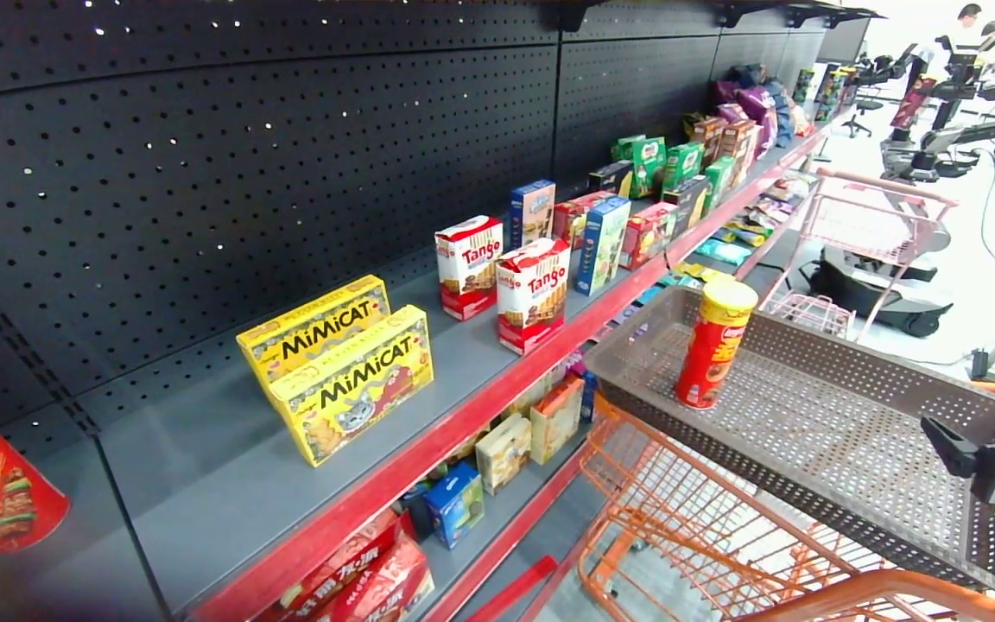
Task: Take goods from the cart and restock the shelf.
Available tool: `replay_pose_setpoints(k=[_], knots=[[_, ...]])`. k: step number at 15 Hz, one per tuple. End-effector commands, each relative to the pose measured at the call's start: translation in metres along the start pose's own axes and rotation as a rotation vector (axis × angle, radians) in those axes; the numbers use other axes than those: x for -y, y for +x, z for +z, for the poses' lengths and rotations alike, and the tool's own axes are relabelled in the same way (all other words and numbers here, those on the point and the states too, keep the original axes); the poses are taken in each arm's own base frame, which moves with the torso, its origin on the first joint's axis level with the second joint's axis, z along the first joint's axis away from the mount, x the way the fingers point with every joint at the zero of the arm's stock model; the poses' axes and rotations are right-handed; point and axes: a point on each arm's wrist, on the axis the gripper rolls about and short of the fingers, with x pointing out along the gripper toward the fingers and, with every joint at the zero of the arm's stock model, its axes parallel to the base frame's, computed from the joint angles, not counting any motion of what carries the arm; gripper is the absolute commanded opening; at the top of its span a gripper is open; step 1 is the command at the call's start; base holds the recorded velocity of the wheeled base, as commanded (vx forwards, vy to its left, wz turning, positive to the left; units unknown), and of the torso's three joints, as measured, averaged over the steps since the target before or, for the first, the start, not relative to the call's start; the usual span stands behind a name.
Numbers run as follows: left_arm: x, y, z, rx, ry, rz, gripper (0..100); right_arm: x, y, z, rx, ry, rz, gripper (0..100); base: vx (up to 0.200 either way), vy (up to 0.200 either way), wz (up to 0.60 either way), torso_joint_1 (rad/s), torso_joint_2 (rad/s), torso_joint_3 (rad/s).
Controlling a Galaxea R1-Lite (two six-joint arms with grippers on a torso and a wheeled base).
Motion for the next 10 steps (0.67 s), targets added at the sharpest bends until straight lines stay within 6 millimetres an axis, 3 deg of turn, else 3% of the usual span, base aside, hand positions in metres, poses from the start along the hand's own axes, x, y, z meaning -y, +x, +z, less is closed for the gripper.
replay_pose_setpoints(k=[1, 4, 5, 10], knots=[[0.000, 0.000, 0.000, -0.001, 0.000, 0.001, 100, -0.007, 0.034, -0.009, -0.029, 0.044, 0.043, 100, 0.000, 0.000, 0.00, 0.000, 0.00, 0.000], [0.000, 0.000, 0.000, -0.001, 0.000, 0.001, 100, -0.019, 0.066, -0.018, -0.012, 0.063, 0.087, 100, 0.000, 0.000, 0.00, 0.000, 0.00, 0.000], [0.000, 0.000, 0.000, -0.001, 0.000, 0.001, 100, -0.033, 0.072, -0.025, -0.038, 0.061, 0.128, 100, 0.000, 0.000, 0.00, 0.000, 0.00, 0.000], [0.000, 0.000, 0.000, -0.001, 0.000, 0.001, 100, -0.059, 0.105, -0.012, 0.061, 0.044, 0.150, 100, 0.000, 0.000, 0.00, 0.000, 0.00, 0.000]])
